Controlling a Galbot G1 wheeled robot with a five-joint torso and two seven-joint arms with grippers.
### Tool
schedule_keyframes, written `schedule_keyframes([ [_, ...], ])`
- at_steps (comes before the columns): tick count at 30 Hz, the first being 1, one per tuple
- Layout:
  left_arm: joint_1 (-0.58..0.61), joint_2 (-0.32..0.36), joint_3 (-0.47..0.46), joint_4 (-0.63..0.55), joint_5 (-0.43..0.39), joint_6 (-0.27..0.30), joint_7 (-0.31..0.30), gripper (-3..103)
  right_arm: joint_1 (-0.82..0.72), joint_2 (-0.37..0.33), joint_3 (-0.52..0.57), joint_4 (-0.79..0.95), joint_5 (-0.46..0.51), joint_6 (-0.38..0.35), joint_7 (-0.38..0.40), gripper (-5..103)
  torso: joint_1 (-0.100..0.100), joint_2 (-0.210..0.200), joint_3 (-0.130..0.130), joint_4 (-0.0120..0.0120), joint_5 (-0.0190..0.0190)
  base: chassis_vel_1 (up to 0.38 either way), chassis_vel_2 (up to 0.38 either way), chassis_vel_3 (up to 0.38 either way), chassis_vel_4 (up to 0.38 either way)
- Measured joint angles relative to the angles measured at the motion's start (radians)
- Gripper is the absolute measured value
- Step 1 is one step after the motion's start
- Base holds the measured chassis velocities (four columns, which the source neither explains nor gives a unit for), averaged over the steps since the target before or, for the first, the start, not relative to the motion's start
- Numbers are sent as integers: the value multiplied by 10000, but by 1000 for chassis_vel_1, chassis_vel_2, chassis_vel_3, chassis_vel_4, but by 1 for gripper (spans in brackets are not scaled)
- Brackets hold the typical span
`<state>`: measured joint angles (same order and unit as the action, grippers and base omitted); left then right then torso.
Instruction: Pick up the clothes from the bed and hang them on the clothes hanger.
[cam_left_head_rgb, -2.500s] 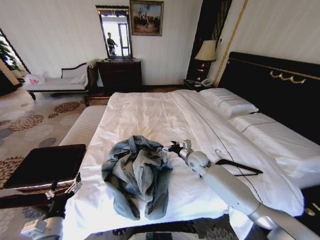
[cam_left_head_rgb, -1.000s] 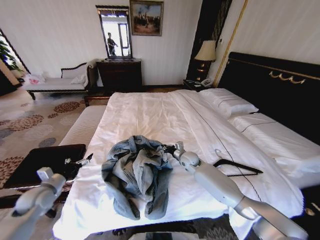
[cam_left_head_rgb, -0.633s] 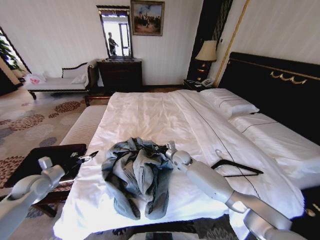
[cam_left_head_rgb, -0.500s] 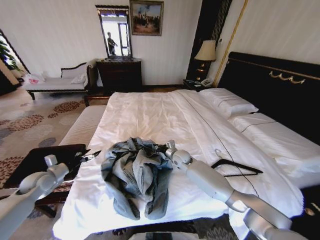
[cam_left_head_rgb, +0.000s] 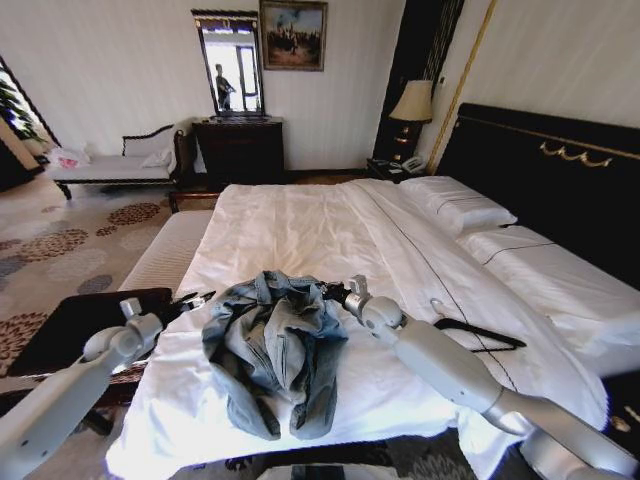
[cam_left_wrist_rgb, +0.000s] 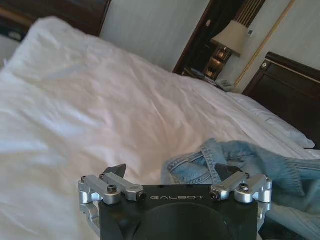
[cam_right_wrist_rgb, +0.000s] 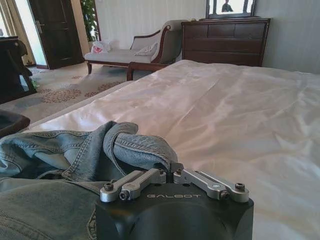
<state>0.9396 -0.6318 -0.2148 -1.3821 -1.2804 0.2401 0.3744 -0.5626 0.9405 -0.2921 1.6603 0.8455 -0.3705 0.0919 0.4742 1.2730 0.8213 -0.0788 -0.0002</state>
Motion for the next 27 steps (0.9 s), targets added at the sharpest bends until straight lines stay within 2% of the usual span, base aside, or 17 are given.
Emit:
schedule_keyframes([
  [2, -660, -180, 645, 502, -48, 56, 46, 100, -1, -53, 31, 109, 70, 2, 10, 2, 0, 0, 0, -1, 3, 0, 0, 0, 0],
  [7, -1521, -436, 1546, 953, 68, 143, 166, 100, 1, -120, 115, 270, 175, 1, 54, 2, 2, 0, 1, 1, 2, 0, 0, 0, 0],
  [9, -1660, -495, 1697, 1013, 122, 146, 179, 102, 1, -133, 142, 297, 200, 1, 59, 2, 2, 0, 1, 1, 2, 0, 0, 0, 0],
  [12, -1924, -636, 1998, 1139, 177, 174, 187, 99, 2, -152, 199, 343, 248, 2, 74, 2, 1, 0, 0, 0, 2, 0, 0, 0, 0],
  [16, -2079, -674, 2261, 1254, 323, 190, 242, 86, 4, -139, 207, 344, 273, 1, 125, 2, 2, 0, 0, 1, 3, 0, 0, 0, 0],
  [18, -2085, -673, 2271, 1270, 329, 195, 259, 86, 0, -137, 210, 345, 274, 0, 137, 2, 2, 0, 0, 1, 3, 0, 0, 0, 0],
  [22, -2070, -633, 2269, 1273, 135, 214, 290, 64, -117, -170, 307, 355, 295, 0, 171, 2, 1, 0, -1, 2, 3, 0, 0, 0, 0],
  [23, -2070, -633, 2269, 1273, 135, 214, 290, 64, -117, -170, 307, 355, 295, 0, 171, 2, 1, 0, -1, 2, 3, 0, 0, 0, 0],
  [26, -1962, -636, 2219, 1104, 111, 195, 272, 48, -188, -192, 355, 362, 295, 6, 171, 2, 0, 0, -1, 2, 2, 0, 0, 0, 0],
  [27, -1962, -636, 2219, 1104, 111, 195, 272, 48, -188, -192, 355, 362, 295, 6, 171, 2, 0, 0, -1, 2, 2, 0, 0, 0, 0],
])
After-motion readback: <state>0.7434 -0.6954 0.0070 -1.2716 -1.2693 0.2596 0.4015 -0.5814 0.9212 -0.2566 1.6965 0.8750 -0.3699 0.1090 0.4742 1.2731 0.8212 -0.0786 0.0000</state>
